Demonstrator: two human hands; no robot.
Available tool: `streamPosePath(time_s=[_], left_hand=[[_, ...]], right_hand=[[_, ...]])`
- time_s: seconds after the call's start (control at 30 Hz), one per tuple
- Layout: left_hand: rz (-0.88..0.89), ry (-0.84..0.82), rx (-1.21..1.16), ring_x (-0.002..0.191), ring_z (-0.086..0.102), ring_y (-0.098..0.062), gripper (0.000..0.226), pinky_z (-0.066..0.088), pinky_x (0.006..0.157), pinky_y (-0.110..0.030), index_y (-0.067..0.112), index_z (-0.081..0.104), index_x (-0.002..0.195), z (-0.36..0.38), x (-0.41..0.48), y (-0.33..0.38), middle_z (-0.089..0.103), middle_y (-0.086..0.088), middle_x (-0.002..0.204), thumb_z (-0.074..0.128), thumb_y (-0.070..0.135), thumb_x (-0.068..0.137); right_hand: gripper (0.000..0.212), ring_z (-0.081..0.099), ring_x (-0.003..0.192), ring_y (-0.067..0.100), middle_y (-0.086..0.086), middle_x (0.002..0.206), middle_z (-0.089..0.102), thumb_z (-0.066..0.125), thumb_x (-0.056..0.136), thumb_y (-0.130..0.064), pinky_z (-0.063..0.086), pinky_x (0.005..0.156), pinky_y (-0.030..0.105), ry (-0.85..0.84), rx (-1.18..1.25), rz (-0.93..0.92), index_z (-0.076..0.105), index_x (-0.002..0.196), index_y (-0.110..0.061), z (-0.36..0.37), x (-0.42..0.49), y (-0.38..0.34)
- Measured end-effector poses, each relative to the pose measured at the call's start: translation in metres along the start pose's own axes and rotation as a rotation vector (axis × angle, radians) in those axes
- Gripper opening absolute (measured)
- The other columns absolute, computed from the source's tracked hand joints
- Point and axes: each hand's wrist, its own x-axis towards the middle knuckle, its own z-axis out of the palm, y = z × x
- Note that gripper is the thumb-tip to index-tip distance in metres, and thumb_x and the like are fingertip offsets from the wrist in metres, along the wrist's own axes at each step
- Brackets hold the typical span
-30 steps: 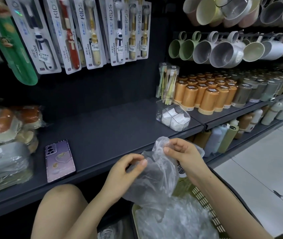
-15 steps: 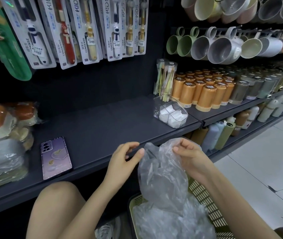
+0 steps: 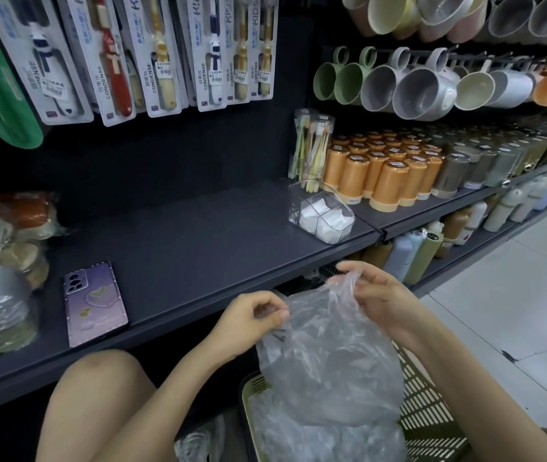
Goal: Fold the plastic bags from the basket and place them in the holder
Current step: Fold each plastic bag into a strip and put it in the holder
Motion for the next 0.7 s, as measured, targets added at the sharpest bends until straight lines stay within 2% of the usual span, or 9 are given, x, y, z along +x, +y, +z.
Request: streamPosePath(time_s=[0.13, 0.2, 0.27, 0.33, 0.4, 0.47, 0.53, 0.63, 0.7], left_hand=[[-0.007, 0.031, 0.012, 0.070, 0.059, 0.006, 0.015, 0.042, 0.071, -0.009, 0.023, 0.068, 0.077, -0.008, 0.001, -0.001, 0.068, 0.017, 0.072, 0.068, 0.013, 0.088], [-0.013, 0.056, 0.015, 0.070, 0.059, 0.004, 0.014, 0.043, 0.071, -0.010, 0.022, 0.069, 0.078, -0.010, 0.002, 0.000, 0.069, 0.012, 0.074, 0.067, 0.014, 0.089], [-0.031, 0.078, 0.010, 0.071, 0.060, 0.000, 0.013, 0.045, 0.072, -0.014, 0.019, 0.070, 0.078, -0.011, 0.003, 0.002, 0.070, 0.002, 0.077, 0.066, 0.014, 0.090], [-0.051, 0.075, 0.006, 0.076, 0.061, -0.001, 0.010, 0.046, 0.077, -0.019, 0.019, 0.070, 0.081, -0.014, 0.003, 0.002, 0.071, 0.000, 0.083, 0.066, 0.016, 0.090], [-0.059, 0.095, 0.030, 0.093, 0.061, 0.001, 0.008, 0.045, 0.088, -0.020, 0.028, 0.069, 0.093, -0.017, 0.002, -0.003, 0.068, 0.009, 0.097, 0.068, 0.021, 0.089], [-0.035, 0.272, 0.076, 0.108, 0.054, 0.000, 0.018, 0.041, 0.095, -0.021, 0.037, 0.063, 0.101, -0.020, 0.000, -0.007, 0.058, 0.014, 0.111, 0.070, 0.032, 0.086], [-0.036, 0.455, -0.001, 0.102, 0.056, -0.006, 0.014, 0.042, 0.090, -0.025, 0.035, 0.064, 0.093, -0.020, -0.006, -0.001, 0.058, 0.009, 0.105, 0.067, 0.044, 0.084], [-0.233, 0.296, -0.128, 0.080, 0.059, -0.012, 0.053, 0.047, 0.081, -0.035, 0.027, 0.064, 0.085, -0.002, -0.015, 0.016, 0.062, 0.006, 0.084, 0.051, 0.077, 0.073], [-0.380, 0.165, -0.130, 0.074, 0.060, -0.012, 0.063, 0.049, 0.081, -0.034, 0.028, 0.062, 0.096, 0.013, -0.018, 0.024, 0.062, 0.008, 0.083, 0.042, 0.079, 0.066]], right_hand=[[0.055, 0.064, 0.105, 0.026, 0.012, 0.118, 0.067, 0.059, 0.070, -0.005, 0.051, 0.087, 0.034, -0.025, -0.149, -0.063, 0.059, 0.125, -0.014, -0.005, -0.006, -0.007], [0.038, 0.065, 0.102, 0.019, 0.009, 0.113, 0.069, 0.064, 0.078, -0.013, 0.050, 0.087, 0.026, -0.005, -0.304, -0.098, 0.065, 0.116, -0.016, 0.004, -0.010, -0.009], [0.008, 0.066, 0.092, 0.014, 0.007, 0.100, 0.071, 0.067, 0.087, -0.009, 0.050, 0.078, 0.017, 0.038, -0.388, -0.151, 0.069, 0.094, -0.010, 0.015, -0.010, -0.008], [0.009, 0.064, 0.080, 0.014, 0.007, 0.085, 0.068, 0.062, 0.089, -0.006, 0.050, 0.073, 0.018, 0.082, -0.374, -0.175, 0.068, 0.083, -0.006, 0.021, -0.009, -0.005], [0.011, 0.062, 0.077, 0.014, 0.009, 0.081, 0.067, 0.060, 0.090, -0.006, 0.051, 0.073, 0.019, 0.140, -0.342, -0.183, 0.069, 0.086, -0.002, 0.025, -0.007, -0.005], [0.013, 0.064, 0.078, 0.016, 0.011, 0.085, 0.069, 0.060, 0.091, -0.007, 0.052, 0.072, 0.020, 0.201, -0.312, -0.204, 0.070, 0.091, 0.001, 0.025, -0.005, -0.004], [0.014, 0.064, 0.078, 0.016, 0.013, 0.088, 0.070, 0.061, 0.091, -0.010, 0.051, 0.073, 0.025, 0.245, -0.302, -0.223, 0.071, 0.092, 0.000, 0.026, -0.003, -0.005], [0.013, 0.064, 0.074, 0.014, 0.006, 0.081, 0.071, 0.062, 0.091, -0.010, 0.051, 0.068, 0.024, 0.260, -0.284, -0.222, 0.072, 0.086, -0.004, 0.030, 0.000, -0.003], [0.012, 0.064, 0.072, 0.013, 0.005, 0.078, 0.071, 0.062, 0.090, -0.009, 0.053, 0.066, 0.023, 0.263, -0.249, -0.217, 0.072, 0.085, -0.006, 0.036, 0.002, -0.003]])
